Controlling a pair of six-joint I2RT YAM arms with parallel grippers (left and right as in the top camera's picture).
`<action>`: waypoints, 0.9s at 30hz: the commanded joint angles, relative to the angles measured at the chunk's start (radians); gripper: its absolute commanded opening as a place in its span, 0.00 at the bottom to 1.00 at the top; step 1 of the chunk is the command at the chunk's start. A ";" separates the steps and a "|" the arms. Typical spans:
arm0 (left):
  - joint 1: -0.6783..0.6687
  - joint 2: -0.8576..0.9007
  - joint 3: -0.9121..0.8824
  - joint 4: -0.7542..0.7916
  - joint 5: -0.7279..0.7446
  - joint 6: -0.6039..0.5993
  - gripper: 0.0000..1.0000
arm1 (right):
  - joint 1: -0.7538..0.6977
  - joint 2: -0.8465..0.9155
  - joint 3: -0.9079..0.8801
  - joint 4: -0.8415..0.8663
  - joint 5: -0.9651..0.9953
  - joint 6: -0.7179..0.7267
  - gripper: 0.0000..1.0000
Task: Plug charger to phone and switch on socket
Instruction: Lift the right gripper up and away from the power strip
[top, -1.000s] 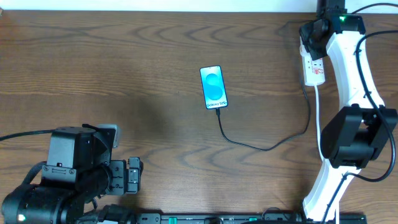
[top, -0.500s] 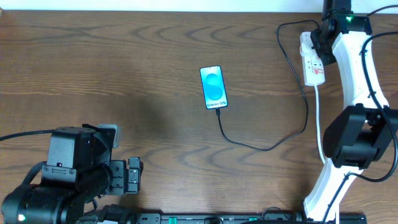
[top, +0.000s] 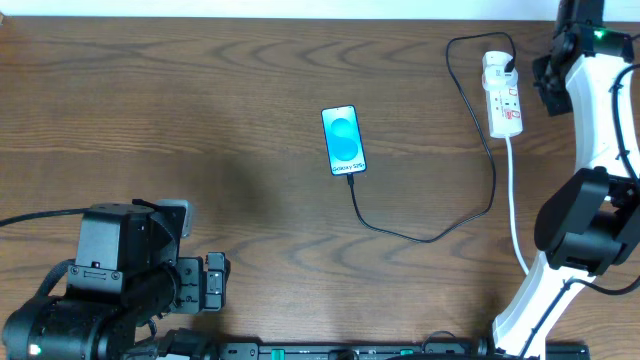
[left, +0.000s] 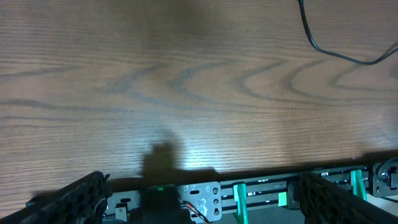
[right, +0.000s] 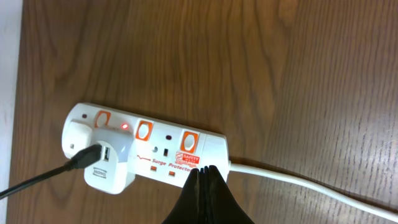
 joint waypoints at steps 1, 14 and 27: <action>-0.003 -0.001 0.002 -0.002 -0.006 0.009 0.98 | -0.003 0.014 0.000 -0.003 -0.056 -0.060 0.01; -0.003 -0.001 0.002 -0.002 -0.006 0.009 0.98 | -0.029 -0.197 0.000 -0.117 -0.014 -0.082 0.01; -0.003 -0.001 0.002 -0.002 -0.006 0.009 0.98 | -0.029 -0.497 0.000 -0.260 0.050 -0.160 0.01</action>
